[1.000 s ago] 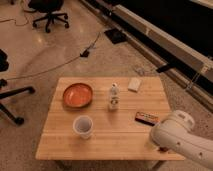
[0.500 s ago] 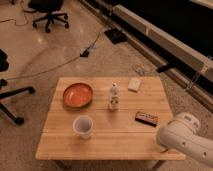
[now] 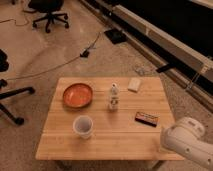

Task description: Drag the pepper across the table

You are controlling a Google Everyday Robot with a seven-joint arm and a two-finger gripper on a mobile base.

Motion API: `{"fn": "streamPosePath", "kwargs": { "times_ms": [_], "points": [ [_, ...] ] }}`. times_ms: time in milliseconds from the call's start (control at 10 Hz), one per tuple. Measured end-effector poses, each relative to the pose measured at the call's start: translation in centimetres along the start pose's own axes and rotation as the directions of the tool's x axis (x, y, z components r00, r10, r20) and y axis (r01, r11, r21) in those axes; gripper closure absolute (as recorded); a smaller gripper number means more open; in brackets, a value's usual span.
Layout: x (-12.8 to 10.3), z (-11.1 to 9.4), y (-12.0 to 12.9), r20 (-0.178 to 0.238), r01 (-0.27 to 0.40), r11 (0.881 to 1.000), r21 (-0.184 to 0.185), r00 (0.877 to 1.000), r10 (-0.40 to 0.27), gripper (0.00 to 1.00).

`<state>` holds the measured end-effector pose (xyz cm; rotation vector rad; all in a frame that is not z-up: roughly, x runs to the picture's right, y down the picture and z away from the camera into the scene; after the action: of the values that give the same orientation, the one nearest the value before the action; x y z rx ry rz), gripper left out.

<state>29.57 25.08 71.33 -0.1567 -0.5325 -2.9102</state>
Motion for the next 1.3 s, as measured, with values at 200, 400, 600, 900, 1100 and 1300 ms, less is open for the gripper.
{"fn": "streamPosePath", "kwargs": {
  "times_ms": [200, 400, 600, 900, 1100, 1300],
  "points": [
    [-0.5, 1.2, 0.0, 0.03, 0.039, 0.999, 0.032, 0.999, -0.04, 0.31],
    [-1.4, 2.5, 0.4, 0.077, 0.066, 0.995, 0.068, 0.994, -0.072, 0.31],
    [-1.3, 3.6, 0.7, 0.108, 0.088, 0.992, 0.092, 0.989, -0.098, 0.31],
    [-1.8, 5.1, 1.0, 0.134, 0.089, 0.985, 0.146, 0.985, -0.109, 0.31],
    [-2.3, 5.9, 0.9, 0.132, 0.072, 0.981, 0.183, 0.986, -0.097, 0.31],
    [-2.1, 6.4, 1.0, 0.127, 0.061, 0.977, 0.204, 0.988, -0.088, 0.31]
  ]
}}
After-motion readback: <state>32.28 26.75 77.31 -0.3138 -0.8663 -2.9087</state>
